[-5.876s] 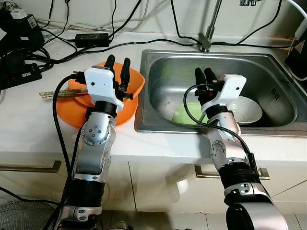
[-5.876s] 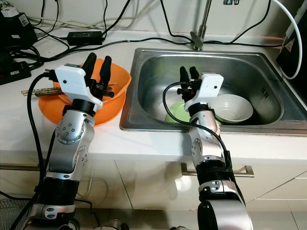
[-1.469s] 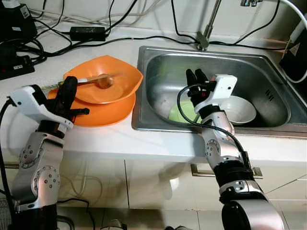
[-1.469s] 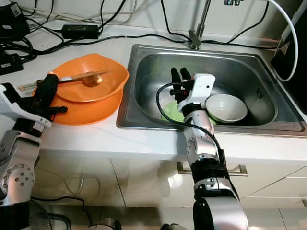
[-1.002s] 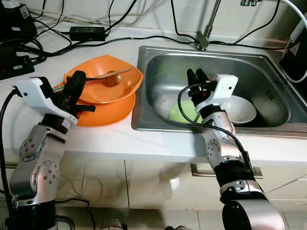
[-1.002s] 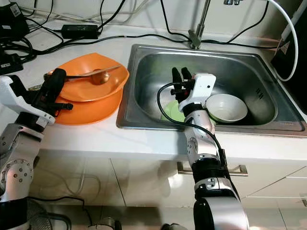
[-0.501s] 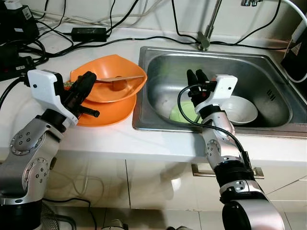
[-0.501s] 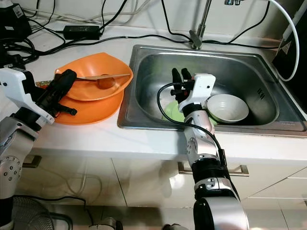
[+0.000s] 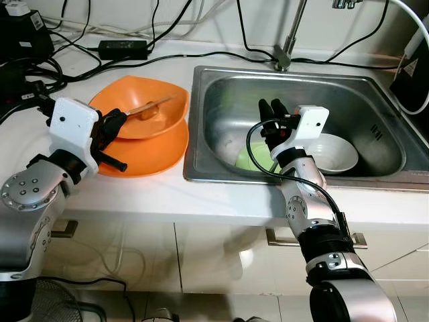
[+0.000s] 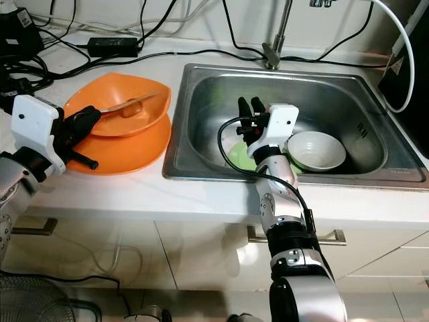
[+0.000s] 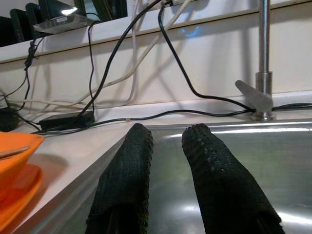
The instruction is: Kitchen organization
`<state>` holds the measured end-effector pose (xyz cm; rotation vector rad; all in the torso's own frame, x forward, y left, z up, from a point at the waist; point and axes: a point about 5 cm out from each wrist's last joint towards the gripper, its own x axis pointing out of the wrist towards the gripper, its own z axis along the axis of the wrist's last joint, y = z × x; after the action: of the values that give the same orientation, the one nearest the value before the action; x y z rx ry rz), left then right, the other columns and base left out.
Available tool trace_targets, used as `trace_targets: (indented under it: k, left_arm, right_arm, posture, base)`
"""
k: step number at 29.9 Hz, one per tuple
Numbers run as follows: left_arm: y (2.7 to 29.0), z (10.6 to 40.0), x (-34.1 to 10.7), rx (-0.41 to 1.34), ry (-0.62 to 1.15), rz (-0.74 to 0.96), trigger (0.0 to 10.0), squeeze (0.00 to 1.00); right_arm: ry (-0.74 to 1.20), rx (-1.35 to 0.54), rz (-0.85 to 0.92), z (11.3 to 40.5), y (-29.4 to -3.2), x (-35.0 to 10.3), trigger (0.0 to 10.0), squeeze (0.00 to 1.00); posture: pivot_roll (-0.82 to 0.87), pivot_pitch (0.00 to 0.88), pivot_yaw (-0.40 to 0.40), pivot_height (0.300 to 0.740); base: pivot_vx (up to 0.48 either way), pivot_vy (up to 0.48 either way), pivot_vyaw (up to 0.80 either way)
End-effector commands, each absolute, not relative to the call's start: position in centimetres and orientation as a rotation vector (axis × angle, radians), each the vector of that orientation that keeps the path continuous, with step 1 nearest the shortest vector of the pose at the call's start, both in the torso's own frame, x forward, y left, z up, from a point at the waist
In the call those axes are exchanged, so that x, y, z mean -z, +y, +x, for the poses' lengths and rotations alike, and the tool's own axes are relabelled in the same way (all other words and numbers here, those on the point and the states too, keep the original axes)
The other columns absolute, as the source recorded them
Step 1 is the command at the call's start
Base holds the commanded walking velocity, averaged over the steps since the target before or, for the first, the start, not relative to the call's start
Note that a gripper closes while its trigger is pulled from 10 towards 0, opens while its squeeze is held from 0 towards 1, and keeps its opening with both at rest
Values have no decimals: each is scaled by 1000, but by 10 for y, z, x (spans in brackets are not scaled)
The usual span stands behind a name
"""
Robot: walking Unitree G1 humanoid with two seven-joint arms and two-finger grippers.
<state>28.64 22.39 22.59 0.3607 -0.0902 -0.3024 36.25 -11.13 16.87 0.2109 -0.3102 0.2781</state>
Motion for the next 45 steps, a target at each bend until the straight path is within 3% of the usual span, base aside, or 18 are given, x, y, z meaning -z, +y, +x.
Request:
trace_targets:
  k: [1,7,14,20,34,45]
  left_arm:
    - [224,290,-219,304,-45,368,10000,0]
    - [219,294,-224,298,-103,290,10000,0]
    - [202,285,-227,488,-125,400,10000,0]
    - [203,282,-228,545,-98,480,10000,0]
    - [218,295,-221,404,-27,719,10000,0]
    - [222,292,-234,480,-38,859,10000,0]
  right_arm:
    - [-294,-282,208,363,-111,-167,10000,0]
    - [-293,-279,209,363,-112,-167,10000,0]
    - [-291,-280,209,363,-112,-166,10000,0]
    - [-287,-285,208,363,-111,-166,10000,0]
    - [-284,-295,207,363,-110,-166,10000,0]
    - [-282,-302,202,363,-109,-165,10000,0]
  posture:
    - [173,59,-27,740]
    - [168,61,-25,740]
    - [170,62,-27,740]
    - [173,62,-30,740]
    - [175,61,-30,740]
    - [176,59,-28,740]
  base:
    - [0,0,0]
    - [0,0,0]
    - [0,0,0]
    - [0,0,0]
    - [0,0,0]
    - [0,0,0]
